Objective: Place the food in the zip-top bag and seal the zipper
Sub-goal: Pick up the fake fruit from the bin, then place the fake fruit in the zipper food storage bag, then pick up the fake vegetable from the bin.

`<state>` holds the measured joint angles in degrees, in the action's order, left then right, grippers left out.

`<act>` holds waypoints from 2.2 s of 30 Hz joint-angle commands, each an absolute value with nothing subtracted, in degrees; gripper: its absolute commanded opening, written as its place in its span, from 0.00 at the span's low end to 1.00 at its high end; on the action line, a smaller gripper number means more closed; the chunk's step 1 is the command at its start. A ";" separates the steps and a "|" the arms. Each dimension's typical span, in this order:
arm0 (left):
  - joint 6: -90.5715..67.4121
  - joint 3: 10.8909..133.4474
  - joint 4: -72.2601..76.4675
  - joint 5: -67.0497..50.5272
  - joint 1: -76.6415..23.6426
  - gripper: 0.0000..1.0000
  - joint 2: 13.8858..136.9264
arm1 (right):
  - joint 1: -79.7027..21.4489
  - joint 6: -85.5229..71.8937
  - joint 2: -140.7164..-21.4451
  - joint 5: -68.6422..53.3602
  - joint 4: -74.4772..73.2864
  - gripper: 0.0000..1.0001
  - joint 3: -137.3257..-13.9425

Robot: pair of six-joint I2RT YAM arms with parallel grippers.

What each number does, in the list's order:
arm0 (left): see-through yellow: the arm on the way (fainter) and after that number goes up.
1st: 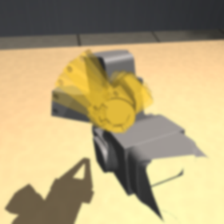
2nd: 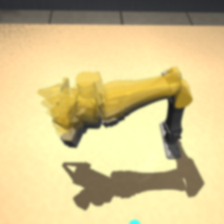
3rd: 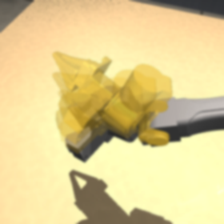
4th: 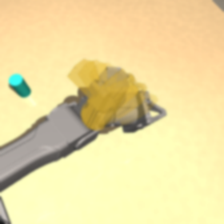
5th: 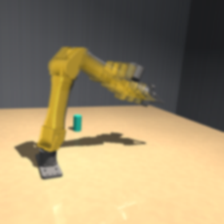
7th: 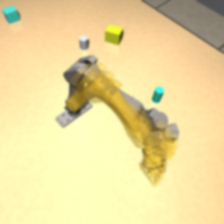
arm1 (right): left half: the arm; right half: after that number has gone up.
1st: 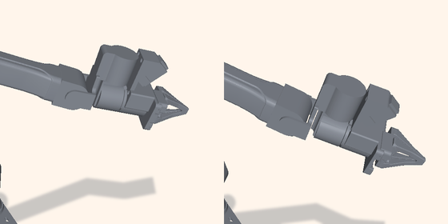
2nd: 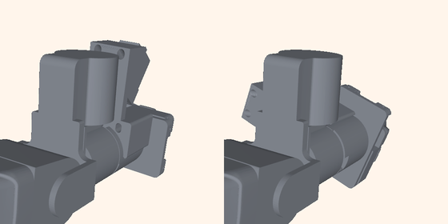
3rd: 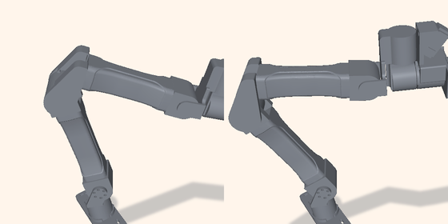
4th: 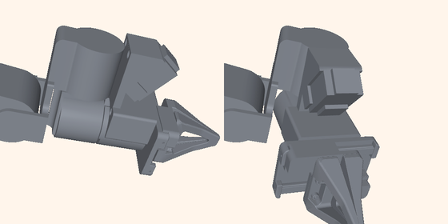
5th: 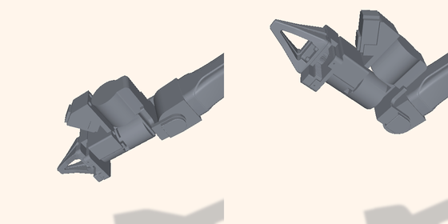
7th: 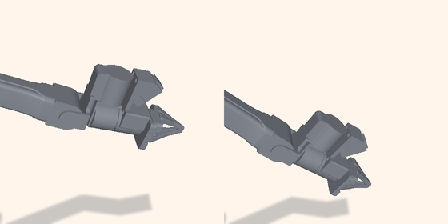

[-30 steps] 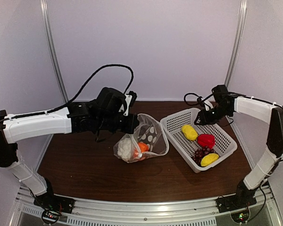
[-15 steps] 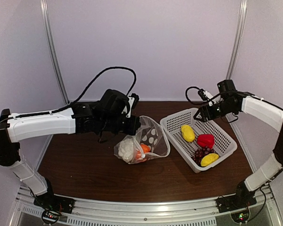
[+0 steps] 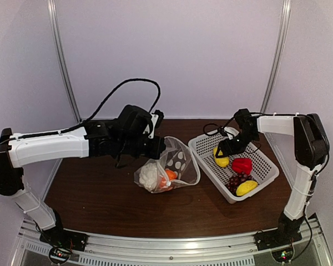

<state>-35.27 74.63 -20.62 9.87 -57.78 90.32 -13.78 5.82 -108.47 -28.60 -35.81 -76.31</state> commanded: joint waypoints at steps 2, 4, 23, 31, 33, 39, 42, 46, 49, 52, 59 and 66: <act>-35.90 74.00 -17.93 9.07 -57.52 0.00 89.36 | -14.67 4.39 -111.13 -28.77 -36.73 0.80 -78.45; -36.02 73.79 -17.80 9.01 -57.55 0.00 89.34 | -14.68 4.39 -111.44 -29.44 -36.71 0.75 -78.44; -36.82 77.09 -16.50 8.06 -57.56 0.00 92.76 | -24.16 12.05 -72.84 -48.27 -38.30 0.51 -67.42; -38.07 78.09 -17.25 8.56 -57.56 0.00 92.53 | -35.46 16.68 -75.58 -50.19 -36.00 0.52 -65.42; -38.46 77.90 -17.06 8.73 -57.54 0.00 92.17 | -37.59 15.58 -78.38 -48.12 -34.62 0.52 -66.68; -38.85 78.04 -16.66 7.66 -57.52 0.00 91.55 | -41.16 10.46 -89.88 -40.15 -31.74 0.48 -74.09; -38.57 77.83 -17.04 7.90 -57.52 0.00 91.00 | -41.21 7.60 -93.83 -36.19 -29.92 0.49 -77.99; -38.58 77.61 -17.39 8.40 -57.51 0.00 90.19 | -41.21 5.88 -96.18 -33.87 -30.41 0.80 -81.43; -38.43 77.28 -17.34 9.23 -57.52 0.00 89.66 | -41.13 8.19 -93.67 -35.25 -32.36 0.89 -81.08; -37.91 77.21 -17.27 9.61 -57.53 0.00 89.69 | -40.75 9.72 -87.74 -37.27 -32.48 0.90 -78.25; -37.88 73.29 -14.11 12.32 -57.48 0.00 87.28 | -32.87 17.95 -77.76 -32.79 -45.86 0.89 -76.24; -34.32 75.07 -18.43 8.73 -57.25 0.00 91.35 | -17.05 34.30 -75.36 -17.83 -56.81 0.89 -67.56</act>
